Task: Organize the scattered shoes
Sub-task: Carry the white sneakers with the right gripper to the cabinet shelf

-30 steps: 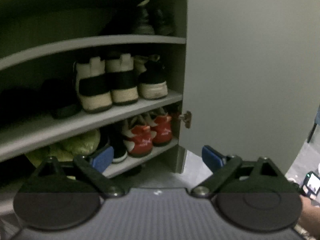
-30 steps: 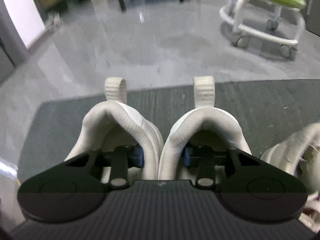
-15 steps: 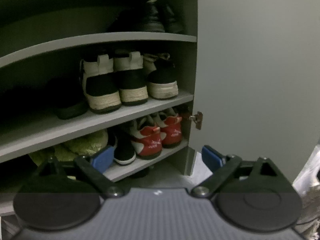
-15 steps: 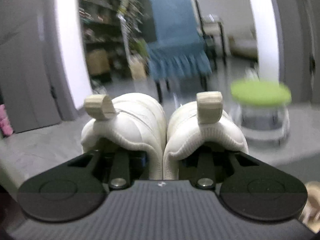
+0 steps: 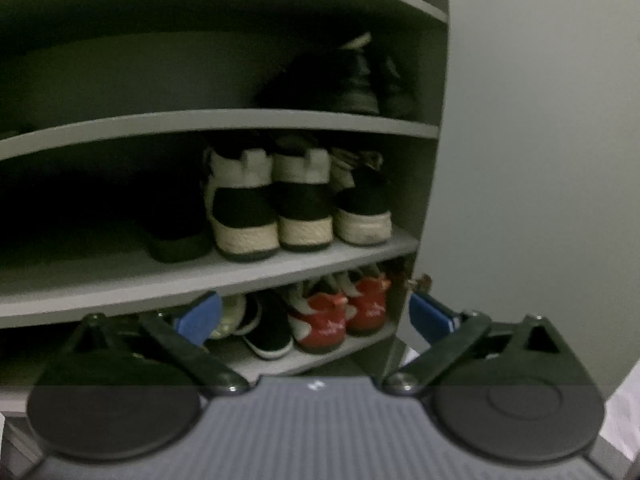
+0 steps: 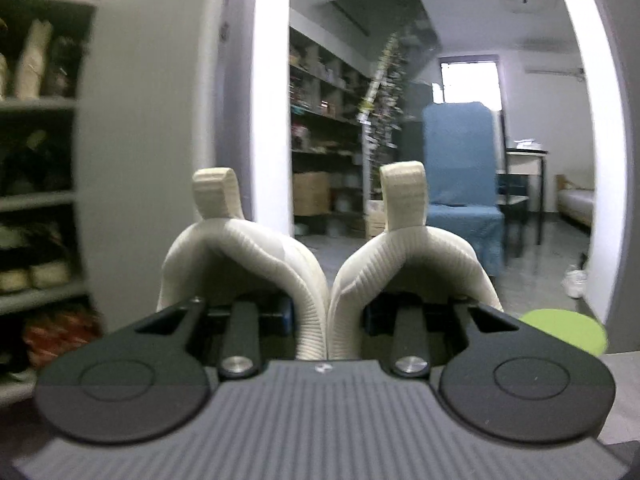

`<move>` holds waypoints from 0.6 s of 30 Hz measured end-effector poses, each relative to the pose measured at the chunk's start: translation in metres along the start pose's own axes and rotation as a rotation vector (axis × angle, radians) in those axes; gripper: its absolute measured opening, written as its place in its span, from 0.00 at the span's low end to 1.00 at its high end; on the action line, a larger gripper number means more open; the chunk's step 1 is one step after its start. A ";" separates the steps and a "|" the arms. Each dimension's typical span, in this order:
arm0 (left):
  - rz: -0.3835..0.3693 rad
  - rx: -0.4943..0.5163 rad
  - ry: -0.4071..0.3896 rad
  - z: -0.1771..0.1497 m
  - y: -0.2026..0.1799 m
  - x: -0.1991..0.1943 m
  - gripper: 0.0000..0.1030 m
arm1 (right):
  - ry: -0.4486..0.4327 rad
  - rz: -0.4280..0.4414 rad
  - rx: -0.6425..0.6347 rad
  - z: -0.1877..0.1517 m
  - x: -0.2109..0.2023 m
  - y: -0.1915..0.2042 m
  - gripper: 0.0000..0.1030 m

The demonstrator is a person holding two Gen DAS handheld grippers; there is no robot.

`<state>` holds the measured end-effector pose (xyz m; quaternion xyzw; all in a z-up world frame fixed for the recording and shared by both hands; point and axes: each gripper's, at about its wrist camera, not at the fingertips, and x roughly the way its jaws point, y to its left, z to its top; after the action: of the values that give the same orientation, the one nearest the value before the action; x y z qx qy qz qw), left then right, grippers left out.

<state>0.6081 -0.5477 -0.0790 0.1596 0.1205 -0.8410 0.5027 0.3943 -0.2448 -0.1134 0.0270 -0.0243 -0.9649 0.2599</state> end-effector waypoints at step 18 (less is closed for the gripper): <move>0.253 -0.032 -0.062 0.014 0.048 -0.023 1.00 | -0.102 0.395 -0.038 0.047 -0.043 0.104 0.34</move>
<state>0.6589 -0.5568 -0.0592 0.1393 0.0974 -0.7734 0.6107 0.4807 -0.3116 -0.0583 -0.0323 -0.0239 -0.8956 0.4430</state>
